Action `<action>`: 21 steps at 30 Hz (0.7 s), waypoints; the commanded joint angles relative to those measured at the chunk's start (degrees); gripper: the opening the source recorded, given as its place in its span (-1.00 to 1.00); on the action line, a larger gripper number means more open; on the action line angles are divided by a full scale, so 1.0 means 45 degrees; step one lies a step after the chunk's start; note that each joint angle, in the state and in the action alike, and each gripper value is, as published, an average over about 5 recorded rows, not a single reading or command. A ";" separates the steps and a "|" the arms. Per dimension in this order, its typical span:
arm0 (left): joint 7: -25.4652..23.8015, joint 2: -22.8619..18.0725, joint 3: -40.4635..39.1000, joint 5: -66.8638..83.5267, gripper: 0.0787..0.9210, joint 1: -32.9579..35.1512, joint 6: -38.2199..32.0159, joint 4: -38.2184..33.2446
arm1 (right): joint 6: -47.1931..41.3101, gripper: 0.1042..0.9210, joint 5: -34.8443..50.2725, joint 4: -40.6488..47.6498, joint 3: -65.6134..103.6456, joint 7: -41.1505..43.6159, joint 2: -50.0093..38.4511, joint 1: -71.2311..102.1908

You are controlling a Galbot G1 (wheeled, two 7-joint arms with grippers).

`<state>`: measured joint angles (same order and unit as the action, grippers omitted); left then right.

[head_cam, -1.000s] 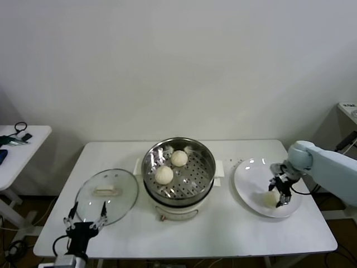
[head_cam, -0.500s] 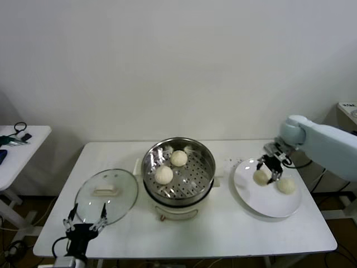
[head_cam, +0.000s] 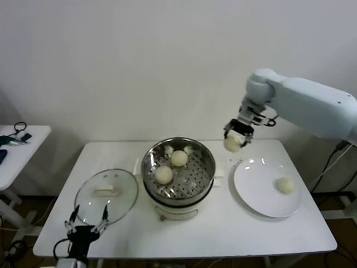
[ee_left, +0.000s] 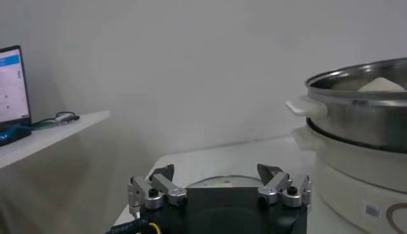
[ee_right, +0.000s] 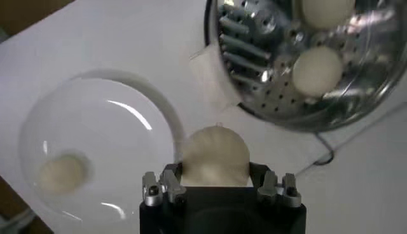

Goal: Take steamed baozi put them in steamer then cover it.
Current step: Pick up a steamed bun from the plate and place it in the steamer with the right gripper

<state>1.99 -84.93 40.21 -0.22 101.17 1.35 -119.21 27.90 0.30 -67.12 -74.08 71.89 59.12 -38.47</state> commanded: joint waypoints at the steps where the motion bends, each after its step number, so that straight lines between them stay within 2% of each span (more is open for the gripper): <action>1: -0.0002 0.0004 0.0035 -0.0030 0.77 0.0128 -0.0040 -0.0025 | 0.1315 0.43 -0.0190 -0.0415 -0.0020 0.0173 0.2991 -0.0488; 13: -0.0008 0.0062 0.0141 0.0051 0.77 0.0373 -0.0199 0.0048 | 0.0950 0.45 -0.0286 -0.2207 -0.0728 0.0090 0.3295 0.0510; 21: -0.0003 0.0114 0.0089 0.0057 0.77 0.0360 -0.0195 0.0141 | 0.0915 0.45 -0.0336 -0.2461 -0.1371 0.0064 0.3499 0.0789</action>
<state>1.97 -84.56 40.77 0.06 102.82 0.39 -118.70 31.48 -1.10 -75.34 -77.75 72.18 72.13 -36.13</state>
